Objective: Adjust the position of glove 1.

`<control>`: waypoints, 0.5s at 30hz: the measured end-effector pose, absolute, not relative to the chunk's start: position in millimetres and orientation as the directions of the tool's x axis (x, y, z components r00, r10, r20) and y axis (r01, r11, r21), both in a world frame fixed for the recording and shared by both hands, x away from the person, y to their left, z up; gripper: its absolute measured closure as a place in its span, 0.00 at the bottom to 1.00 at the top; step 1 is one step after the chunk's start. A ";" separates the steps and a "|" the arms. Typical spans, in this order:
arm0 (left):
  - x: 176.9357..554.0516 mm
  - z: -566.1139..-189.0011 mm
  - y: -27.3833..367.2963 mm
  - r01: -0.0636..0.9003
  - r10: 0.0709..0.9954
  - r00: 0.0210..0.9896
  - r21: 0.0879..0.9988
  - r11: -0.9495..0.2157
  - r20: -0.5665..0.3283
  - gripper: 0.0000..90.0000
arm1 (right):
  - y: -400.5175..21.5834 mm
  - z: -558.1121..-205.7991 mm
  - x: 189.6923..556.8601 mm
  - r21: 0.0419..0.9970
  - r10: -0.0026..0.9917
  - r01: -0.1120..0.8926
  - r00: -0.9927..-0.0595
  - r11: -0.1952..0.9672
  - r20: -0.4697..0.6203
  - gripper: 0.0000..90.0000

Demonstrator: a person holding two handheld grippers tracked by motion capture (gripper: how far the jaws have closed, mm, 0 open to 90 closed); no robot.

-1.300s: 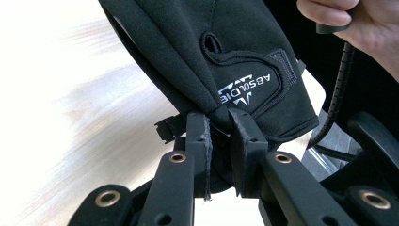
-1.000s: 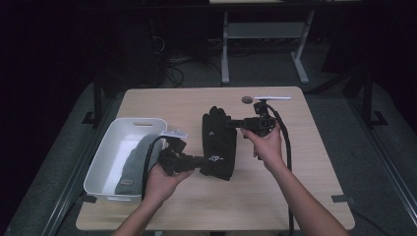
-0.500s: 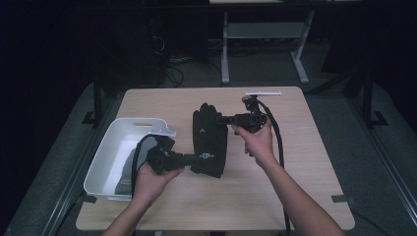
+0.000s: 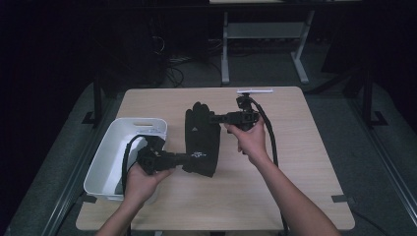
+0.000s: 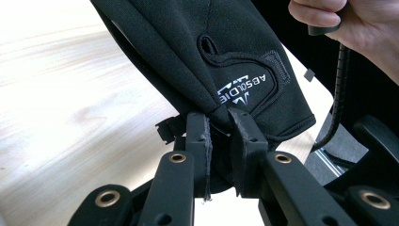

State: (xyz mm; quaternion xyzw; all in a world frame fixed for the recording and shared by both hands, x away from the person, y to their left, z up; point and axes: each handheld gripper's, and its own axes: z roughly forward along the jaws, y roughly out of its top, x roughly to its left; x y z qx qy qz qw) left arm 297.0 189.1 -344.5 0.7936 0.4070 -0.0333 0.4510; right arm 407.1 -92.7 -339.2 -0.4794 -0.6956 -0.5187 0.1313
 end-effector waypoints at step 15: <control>291.6 -337.8 219.1 0.681 0.643 0.646 0.692 -0.241 -0.412 0.88 | -61.4 -334.7 411.5 0.595 0.499 0.804 -0.524 0.020 0.690 0.80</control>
